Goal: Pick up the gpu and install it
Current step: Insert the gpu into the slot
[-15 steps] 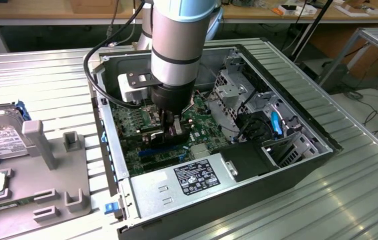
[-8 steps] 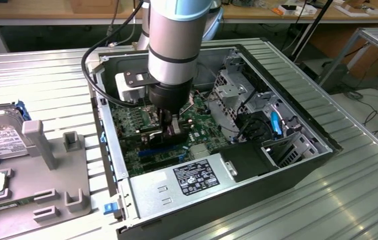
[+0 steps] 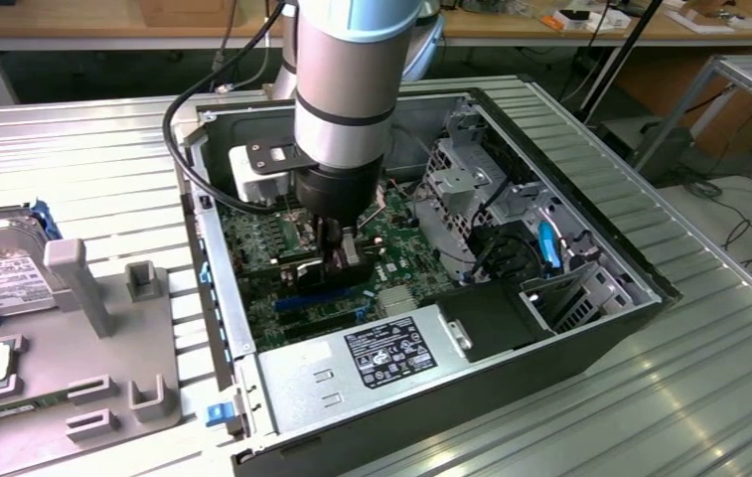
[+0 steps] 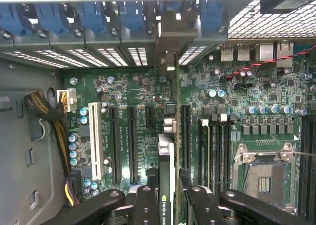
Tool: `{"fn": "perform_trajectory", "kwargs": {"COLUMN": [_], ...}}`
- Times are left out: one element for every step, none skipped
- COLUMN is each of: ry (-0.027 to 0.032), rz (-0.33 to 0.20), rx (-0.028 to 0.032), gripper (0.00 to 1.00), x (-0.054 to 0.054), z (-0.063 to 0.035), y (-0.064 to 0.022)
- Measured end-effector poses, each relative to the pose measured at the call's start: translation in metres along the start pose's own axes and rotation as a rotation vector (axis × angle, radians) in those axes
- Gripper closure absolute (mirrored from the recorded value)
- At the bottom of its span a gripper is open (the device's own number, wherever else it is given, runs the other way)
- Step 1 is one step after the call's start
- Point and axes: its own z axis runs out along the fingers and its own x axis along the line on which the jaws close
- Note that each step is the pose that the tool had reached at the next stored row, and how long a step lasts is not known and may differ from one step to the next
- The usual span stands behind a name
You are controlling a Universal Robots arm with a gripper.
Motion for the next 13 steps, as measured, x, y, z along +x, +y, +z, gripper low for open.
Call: {"fn": "perform_trajectory", "kwargs": {"ry": [-0.0006, -0.0010, -0.0010, -0.0010, -0.0011, -0.0010, -0.0010, -0.0009, -0.0009, -0.0013, -0.0012, -0.0010, -0.0011], "rz": [-0.005, -0.009, -0.011, -0.012, -0.013, -0.014, -0.016, -0.017, -0.018, -0.018, -0.019, -0.019, -0.019], "rx": [0.0000, -0.0001, -0.0001, -0.0001, -0.0001, -0.0001, -0.0002, -0.0003, -0.0004, -0.0001, -0.0002, -0.0003, -0.0002], "gripper": [0.73, 0.73, 0.73, 0.73, 0.73, 0.73, 0.73, 0.73, 0.73, 0.73, 0.73, 0.73, 0.73], "x": [0.0000, 0.0000, 0.0000, 0.0000, 0.0001, 0.0001, 0.0000, 0.0001, 0.0001, 0.0001, 0.0001, 0.0001, 0.0001], "z": [0.0001, 0.0001, 0.0001, 0.0002, 0.0005, 0.0016, 0.0028, 0.0036, 0.0037, 0.0045, 0.0051, 0.0055, 0.0060], "y": [0.0000, 0.0000, 0.0000, 0.0000, 0.0000, 0.0000, 0.0000, 0.0000, 0.0000, 0.0000, 0.0001, 0.0001, 0.0001]}}
